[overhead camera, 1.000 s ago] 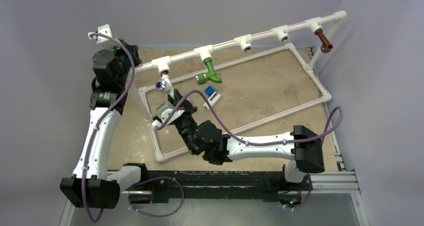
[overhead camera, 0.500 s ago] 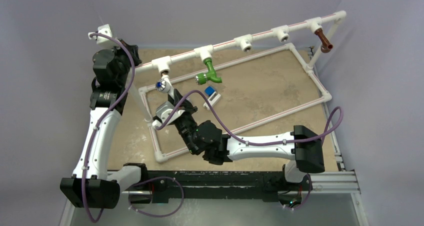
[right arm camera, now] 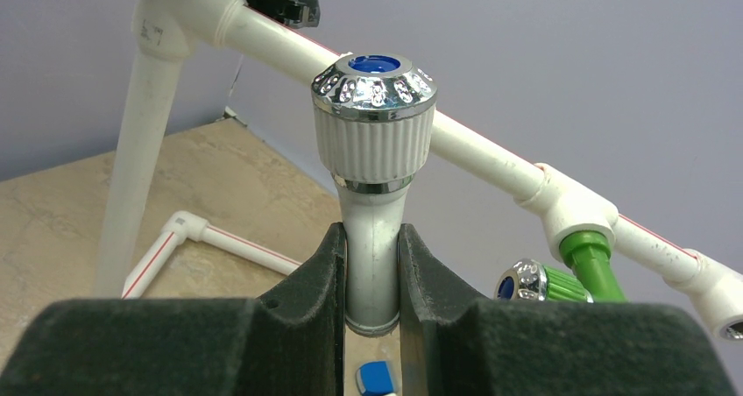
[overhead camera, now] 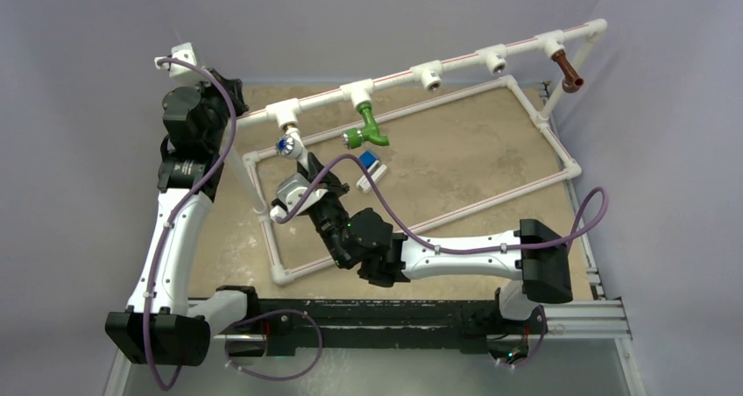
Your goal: Install the water faucets
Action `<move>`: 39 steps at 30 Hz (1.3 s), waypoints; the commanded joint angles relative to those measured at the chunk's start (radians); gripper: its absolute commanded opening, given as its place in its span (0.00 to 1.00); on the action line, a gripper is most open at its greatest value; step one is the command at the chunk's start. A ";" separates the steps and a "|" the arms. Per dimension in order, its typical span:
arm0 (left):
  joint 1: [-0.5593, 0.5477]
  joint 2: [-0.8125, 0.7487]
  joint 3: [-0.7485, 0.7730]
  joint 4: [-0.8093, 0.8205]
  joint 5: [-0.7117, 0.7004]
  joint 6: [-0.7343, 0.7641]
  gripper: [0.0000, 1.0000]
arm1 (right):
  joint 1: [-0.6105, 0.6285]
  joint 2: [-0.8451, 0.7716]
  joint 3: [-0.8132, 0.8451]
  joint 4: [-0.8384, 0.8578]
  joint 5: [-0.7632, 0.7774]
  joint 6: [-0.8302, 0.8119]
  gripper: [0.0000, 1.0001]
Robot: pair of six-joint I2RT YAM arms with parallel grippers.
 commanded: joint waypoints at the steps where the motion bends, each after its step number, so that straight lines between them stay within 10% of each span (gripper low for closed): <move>1: -0.001 0.044 -0.090 -0.290 0.033 -0.001 0.00 | -0.016 -0.037 0.036 0.038 0.034 0.009 0.00; 27: -0.002 0.047 -0.092 -0.290 0.073 -0.006 0.00 | 0.003 0.160 0.166 0.082 0.131 -0.301 0.00; 39: -0.001 0.045 -0.094 -0.291 0.078 -0.006 0.00 | -0.010 0.157 0.206 -0.020 0.071 -0.084 0.00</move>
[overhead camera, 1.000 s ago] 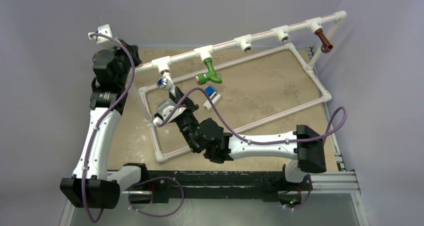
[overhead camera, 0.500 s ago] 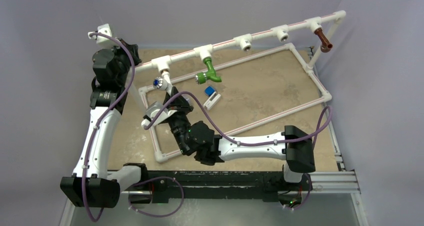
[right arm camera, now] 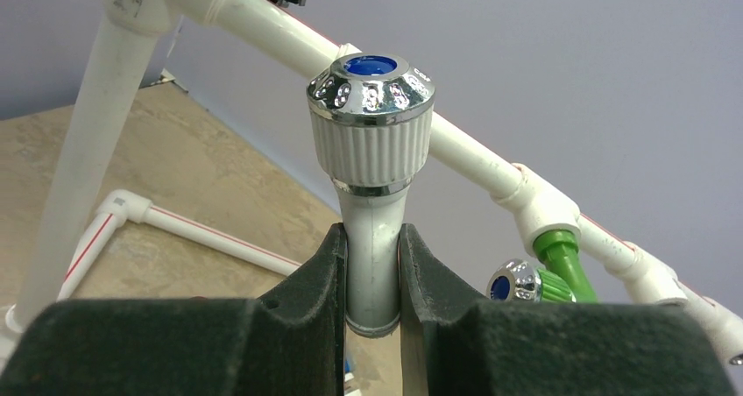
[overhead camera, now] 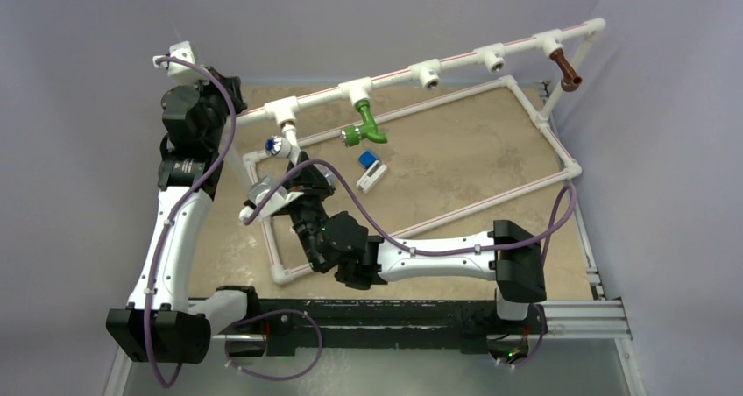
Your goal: Install the water faucets
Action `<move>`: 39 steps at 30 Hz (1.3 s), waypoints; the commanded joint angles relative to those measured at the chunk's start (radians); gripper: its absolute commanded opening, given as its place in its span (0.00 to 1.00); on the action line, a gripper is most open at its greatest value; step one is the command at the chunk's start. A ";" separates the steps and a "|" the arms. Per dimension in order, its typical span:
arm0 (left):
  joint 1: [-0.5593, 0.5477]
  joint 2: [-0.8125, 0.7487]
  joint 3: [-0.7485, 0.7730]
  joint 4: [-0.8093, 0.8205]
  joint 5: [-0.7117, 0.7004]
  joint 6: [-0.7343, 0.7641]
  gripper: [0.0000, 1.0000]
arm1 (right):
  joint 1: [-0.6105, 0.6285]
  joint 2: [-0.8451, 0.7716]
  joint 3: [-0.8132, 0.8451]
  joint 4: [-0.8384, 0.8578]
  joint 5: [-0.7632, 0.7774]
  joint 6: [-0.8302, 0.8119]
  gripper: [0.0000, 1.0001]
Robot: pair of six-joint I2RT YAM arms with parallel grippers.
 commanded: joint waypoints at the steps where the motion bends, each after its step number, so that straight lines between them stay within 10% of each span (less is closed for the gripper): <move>1: -0.009 0.035 -0.092 -0.315 0.068 -0.006 0.00 | -0.038 0.013 0.045 -0.029 -0.044 0.122 0.00; 22: -0.009 0.030 -0.094 -0.316 0.078 -0.008 0.00 | -0.079 0.008 -0.048 0.327 0.080 0.390 0.00; 39: -0.008 0.029 -0.094 -0.315 0.083 -0.009 0.00 | -0.097 -0.051 -0.075 0.274 0.141 0.851 0.00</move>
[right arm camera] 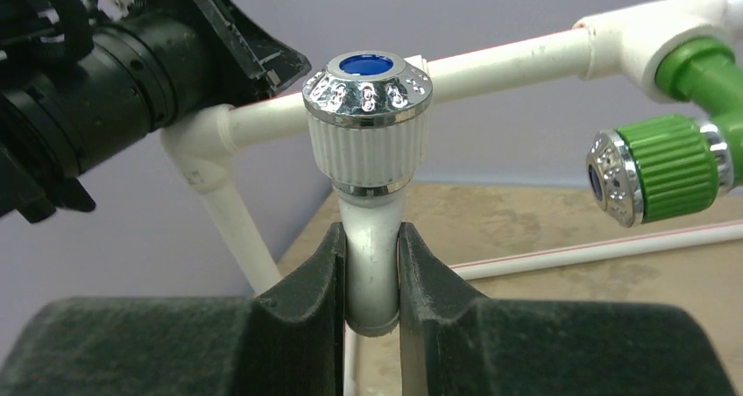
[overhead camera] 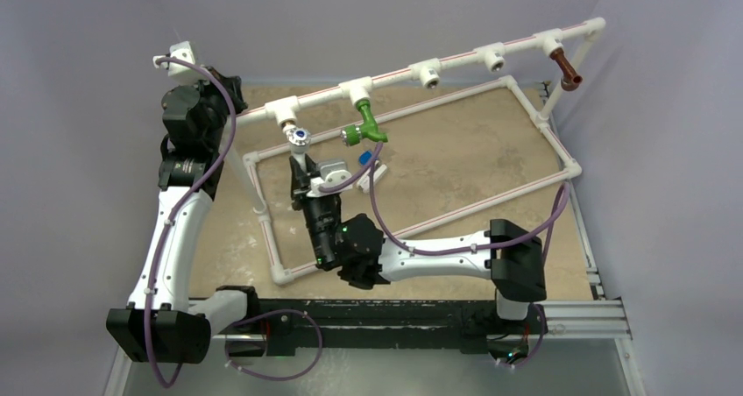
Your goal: Install the water faucets
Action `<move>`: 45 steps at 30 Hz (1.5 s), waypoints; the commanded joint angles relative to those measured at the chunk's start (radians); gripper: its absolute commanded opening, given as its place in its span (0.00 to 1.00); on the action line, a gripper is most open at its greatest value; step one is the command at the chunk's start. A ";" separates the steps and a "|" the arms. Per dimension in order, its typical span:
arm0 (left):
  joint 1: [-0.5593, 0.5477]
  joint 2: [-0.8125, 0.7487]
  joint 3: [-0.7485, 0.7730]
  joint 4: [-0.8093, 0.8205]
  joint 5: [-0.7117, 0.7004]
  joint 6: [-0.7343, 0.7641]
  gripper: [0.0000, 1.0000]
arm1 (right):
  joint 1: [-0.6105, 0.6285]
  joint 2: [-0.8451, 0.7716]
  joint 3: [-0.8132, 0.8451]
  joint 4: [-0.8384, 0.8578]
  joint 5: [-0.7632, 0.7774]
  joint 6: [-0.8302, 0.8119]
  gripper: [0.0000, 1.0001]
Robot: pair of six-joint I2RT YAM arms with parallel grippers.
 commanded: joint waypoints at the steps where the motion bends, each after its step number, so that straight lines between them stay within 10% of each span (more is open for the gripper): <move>1: -0.008 0.029 -0.090 -0.325 0.079 -0.009 0.00 | -0.077 -0.058 0.006 -0.011 0.062 0.220 0.00; 45: -0.008 0.035 -0.094 -0.328 0.089 -0.012 0.00 | -0.221 -0.248 -0.121 -0.598 -0.229 1.961 0.00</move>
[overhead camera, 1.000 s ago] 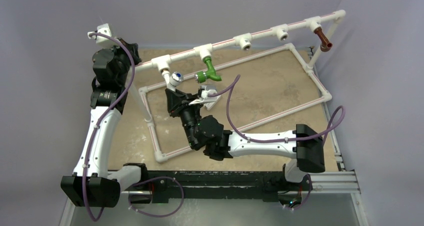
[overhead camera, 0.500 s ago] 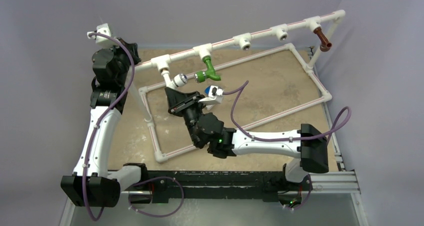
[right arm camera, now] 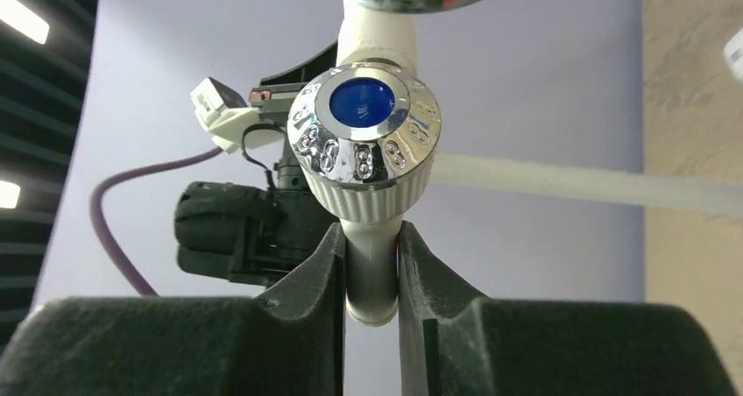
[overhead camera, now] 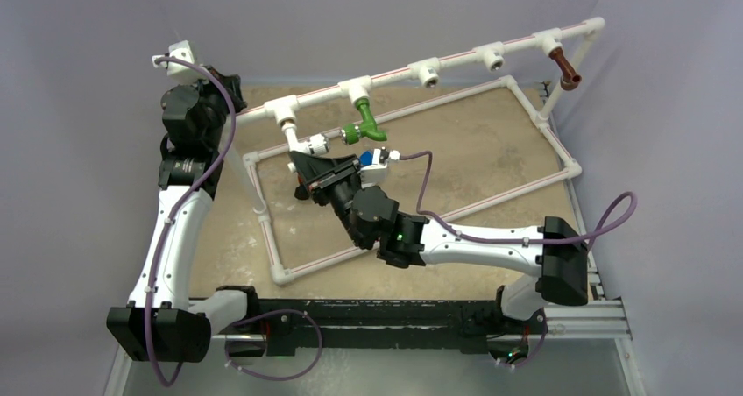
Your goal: Install the water faucets
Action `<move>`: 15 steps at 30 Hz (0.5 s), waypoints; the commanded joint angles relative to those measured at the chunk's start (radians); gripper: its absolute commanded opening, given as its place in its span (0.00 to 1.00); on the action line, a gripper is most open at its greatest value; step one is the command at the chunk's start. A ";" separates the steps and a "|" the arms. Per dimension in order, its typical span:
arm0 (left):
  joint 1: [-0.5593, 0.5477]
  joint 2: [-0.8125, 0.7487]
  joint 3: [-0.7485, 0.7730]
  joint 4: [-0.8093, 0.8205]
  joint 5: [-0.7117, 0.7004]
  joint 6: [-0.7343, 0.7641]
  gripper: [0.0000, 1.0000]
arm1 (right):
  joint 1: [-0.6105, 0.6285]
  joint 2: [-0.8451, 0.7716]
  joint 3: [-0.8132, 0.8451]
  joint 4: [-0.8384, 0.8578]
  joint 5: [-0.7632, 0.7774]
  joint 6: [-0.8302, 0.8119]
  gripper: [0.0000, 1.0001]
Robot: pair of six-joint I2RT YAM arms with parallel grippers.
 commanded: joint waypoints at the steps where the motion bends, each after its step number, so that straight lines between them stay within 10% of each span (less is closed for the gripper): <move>1: -0.011 0.030 -0.092 -0.342 0.082 -0.011 0.00 | -0.094 -0.018 0.007 -0.025 0.009 0.236 0.00; 15: -0.011 0.031 -0.092 -0.342 0.089 -0.013 0.00 | -0.095 -0.015 -0.029 -0.024 -0.029 0.358 0.00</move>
